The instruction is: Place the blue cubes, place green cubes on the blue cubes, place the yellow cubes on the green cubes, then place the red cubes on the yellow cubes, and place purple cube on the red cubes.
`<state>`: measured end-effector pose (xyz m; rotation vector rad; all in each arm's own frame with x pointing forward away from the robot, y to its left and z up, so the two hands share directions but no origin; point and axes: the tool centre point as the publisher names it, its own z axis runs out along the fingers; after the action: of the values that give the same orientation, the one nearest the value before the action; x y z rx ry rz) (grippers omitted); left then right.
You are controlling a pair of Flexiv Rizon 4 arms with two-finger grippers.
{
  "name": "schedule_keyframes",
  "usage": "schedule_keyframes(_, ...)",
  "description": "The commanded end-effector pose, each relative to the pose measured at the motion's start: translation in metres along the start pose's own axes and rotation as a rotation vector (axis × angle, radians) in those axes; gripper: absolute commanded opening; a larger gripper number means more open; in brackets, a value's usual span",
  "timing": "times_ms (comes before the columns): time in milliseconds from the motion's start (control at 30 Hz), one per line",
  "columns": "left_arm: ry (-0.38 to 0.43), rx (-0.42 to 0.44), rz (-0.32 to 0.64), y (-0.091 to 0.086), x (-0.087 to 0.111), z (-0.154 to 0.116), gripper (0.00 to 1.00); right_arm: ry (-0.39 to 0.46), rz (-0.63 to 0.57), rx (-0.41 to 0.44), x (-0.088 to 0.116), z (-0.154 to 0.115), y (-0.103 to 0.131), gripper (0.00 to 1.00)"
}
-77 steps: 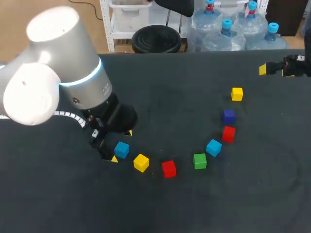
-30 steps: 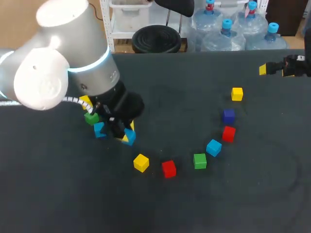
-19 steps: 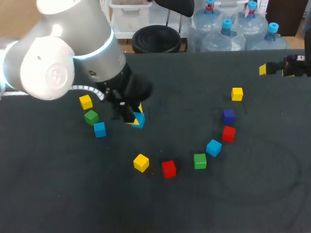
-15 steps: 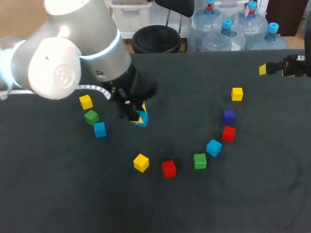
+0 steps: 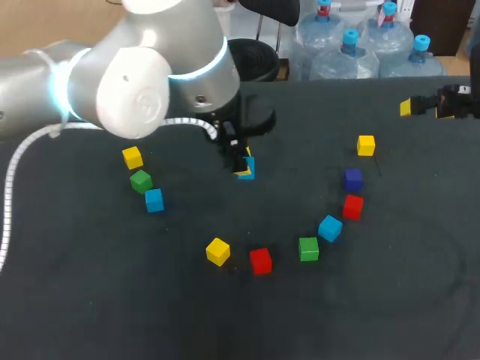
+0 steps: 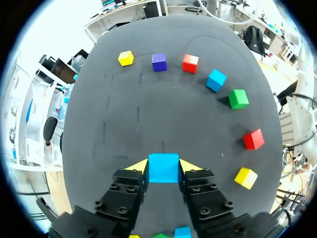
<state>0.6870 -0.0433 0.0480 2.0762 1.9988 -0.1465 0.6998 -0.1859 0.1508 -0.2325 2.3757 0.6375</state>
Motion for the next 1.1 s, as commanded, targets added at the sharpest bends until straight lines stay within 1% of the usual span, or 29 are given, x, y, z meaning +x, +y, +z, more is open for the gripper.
schedule_keyframes(33, 0.008, 0.004, -0.003, 0.006, -0.010, 0.013, 0.00, -0.001, 0.000, 0.002, 0.000, 0.000, 0.000, 1.00)
schedule_keyframes(167, 0.005, 0.002, -0.022, 0.009, -0.012, 0.022, 0.00, -0.001, 0.000, 0.002, 0.000, 0.000, 0.000, 1.00)
schedule_keyframes(400, 0.001, 0.005, -0.072, 0.019, -0.005, 0.038, 0.00, -0.001, 0.000, 0.002, 0.000, 0.000, 0.000, 1.00)
schedule_keyframes(633, 0.008, 0.022, -0.067, 0.022, -0.002, 0.047, 0.00, -0.001, 0.000, 0.002, 0.000, 0.000, 0.000, 1.00)
schedule_keyframes(900, 0.010, 0.026, -0.063, 0.026, 0.000, 0.048, 0.00, -0.001, 0.000, 0.002, 0.000, 0.000, 0.000, 1.00)
schedule_keyframes(1100, 0.017, 0.033, -0.062, 0.023, 0.004, 0.046, 0.00, -0.001, 0.000, 0.002, 0.000, 0.000, 0.000, 1.00)
